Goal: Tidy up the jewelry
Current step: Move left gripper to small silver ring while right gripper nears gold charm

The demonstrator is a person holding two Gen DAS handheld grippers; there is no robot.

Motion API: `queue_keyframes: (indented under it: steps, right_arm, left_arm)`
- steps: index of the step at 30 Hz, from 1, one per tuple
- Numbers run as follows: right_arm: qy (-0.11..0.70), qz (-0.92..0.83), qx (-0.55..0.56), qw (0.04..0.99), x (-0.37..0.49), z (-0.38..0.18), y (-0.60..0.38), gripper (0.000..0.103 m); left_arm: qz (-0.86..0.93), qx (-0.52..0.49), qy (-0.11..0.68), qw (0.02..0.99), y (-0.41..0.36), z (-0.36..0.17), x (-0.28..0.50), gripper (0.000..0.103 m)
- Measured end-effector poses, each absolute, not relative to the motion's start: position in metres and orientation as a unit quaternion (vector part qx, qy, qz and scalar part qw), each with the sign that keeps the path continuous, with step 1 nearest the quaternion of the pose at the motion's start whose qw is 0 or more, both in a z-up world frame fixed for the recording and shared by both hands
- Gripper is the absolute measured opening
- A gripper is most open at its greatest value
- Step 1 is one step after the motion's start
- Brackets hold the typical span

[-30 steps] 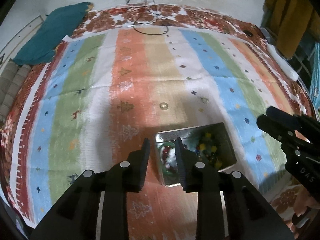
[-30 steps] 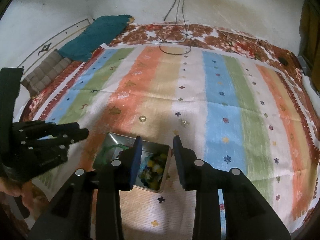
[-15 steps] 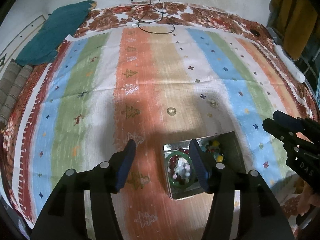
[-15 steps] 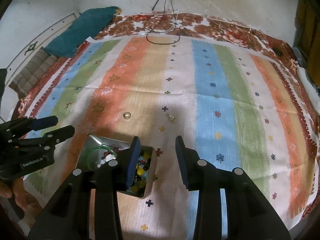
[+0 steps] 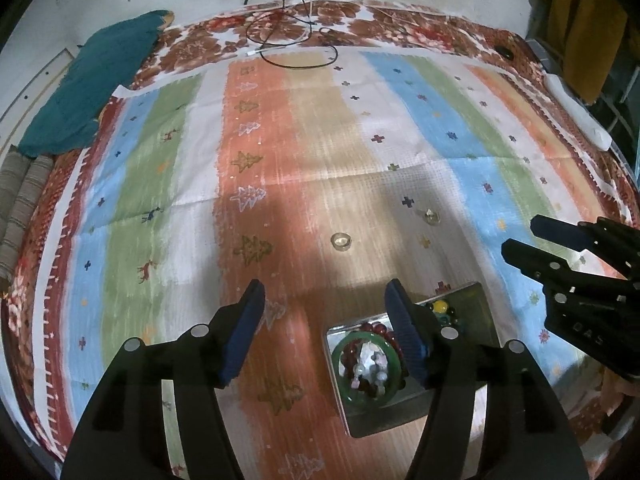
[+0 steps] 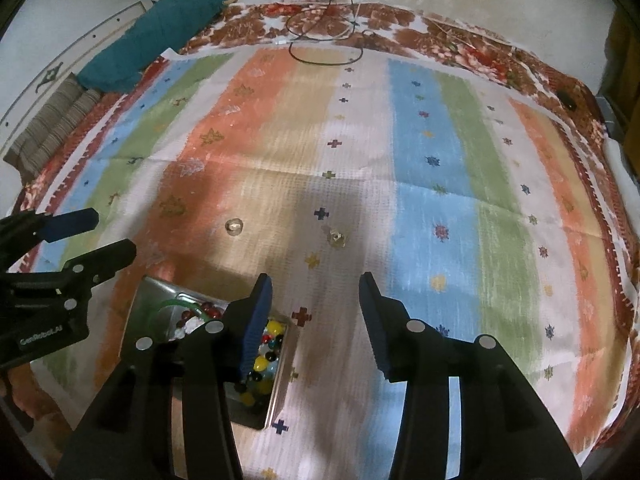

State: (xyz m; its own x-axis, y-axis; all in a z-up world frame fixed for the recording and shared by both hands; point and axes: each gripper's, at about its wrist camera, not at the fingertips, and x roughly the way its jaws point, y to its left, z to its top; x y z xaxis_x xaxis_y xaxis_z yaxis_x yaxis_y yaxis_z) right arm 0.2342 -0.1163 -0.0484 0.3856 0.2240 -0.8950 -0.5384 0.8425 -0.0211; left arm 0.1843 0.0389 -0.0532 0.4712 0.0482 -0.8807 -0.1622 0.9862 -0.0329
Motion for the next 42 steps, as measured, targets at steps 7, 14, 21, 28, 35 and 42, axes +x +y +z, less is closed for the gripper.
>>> queue_keyframes:
  steps: [7, 14, 21, 28, 35, 42]
  right_arm:
    - [0.526, 0.227, -0.170, 0.802, 0.250, -0.067, -0.108, 0.048]
    - [0.534, 0.226, -0.174, 0.796, 0.261, -0.075, -0.104, 0.050]
    - [0.548, 0.224, -0.176, 0.787, 0.272, -0.086, -0.100, 0.050]
    - [0.559, 0.223, -0.179, 0.778, 0.282, -0.097, -0.095, 0.050]
    - [0.569, 0.220, -0.181, 0.772, 0.293, -0.108, -0.091, 0.050]
    - [0.579, 0.214, -0.185, 0.765, 0.304, -0.122, -0.087, 0.050]
  left_arm:
    - [0.061, -0.048, 0.526, 0.847, 0.042, -0.065, 0.199, 0.064]
    - [0.059, -0.043, 0.539, 0.839, 0.044, -0.076, 0.213, 0.064]
    - [0.061, -0.033, 0.535, 0.842, 0.045, -0.080, 0.226, 0.064]
    - [0.042, -0.028, 0.547, 0.836, 0.046, -0.094, 0.240, 0.064]
    - [0.040, -0.033, 0.555, 0.830, 0.052, -0.102, 0.248, 0.062]
    - [0.031, -0.039, 0.571, 0.820, 0.054, -0.118, 0.259, 0.061]
